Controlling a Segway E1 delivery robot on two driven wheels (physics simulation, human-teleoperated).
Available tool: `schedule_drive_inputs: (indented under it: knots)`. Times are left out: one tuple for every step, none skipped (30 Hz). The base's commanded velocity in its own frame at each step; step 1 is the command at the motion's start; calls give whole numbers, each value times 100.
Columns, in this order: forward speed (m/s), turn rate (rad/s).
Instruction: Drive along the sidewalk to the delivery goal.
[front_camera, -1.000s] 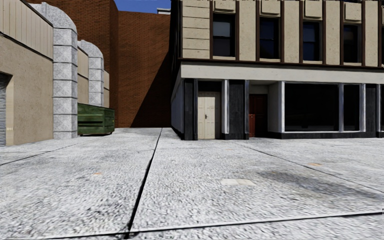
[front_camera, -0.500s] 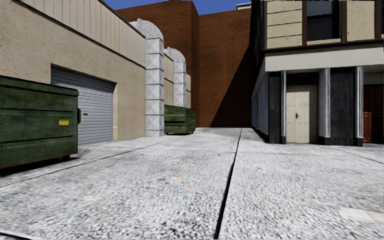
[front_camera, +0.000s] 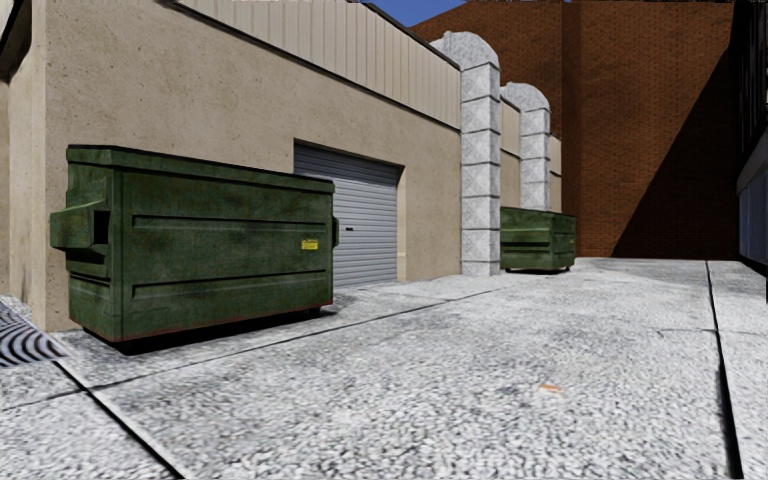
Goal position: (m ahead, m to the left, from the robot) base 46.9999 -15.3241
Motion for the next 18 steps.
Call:
schedule_drive_inputs:
  knots:
    - [97, 93]
    - [97, 93]
    - [97, 93]
    - [97, 93]
    - [97, 93]
    - [98, 93]
    - [98, 93]
    - [98, 93]
    - [99, 93]
    - [101, 93]
    - [104, 93]
    - [106, 93]
    - [106, 93]
    - [108, 93]
    - [109, 93]
    - [110, 93]
    - [110, 93]
    - [111, 93]
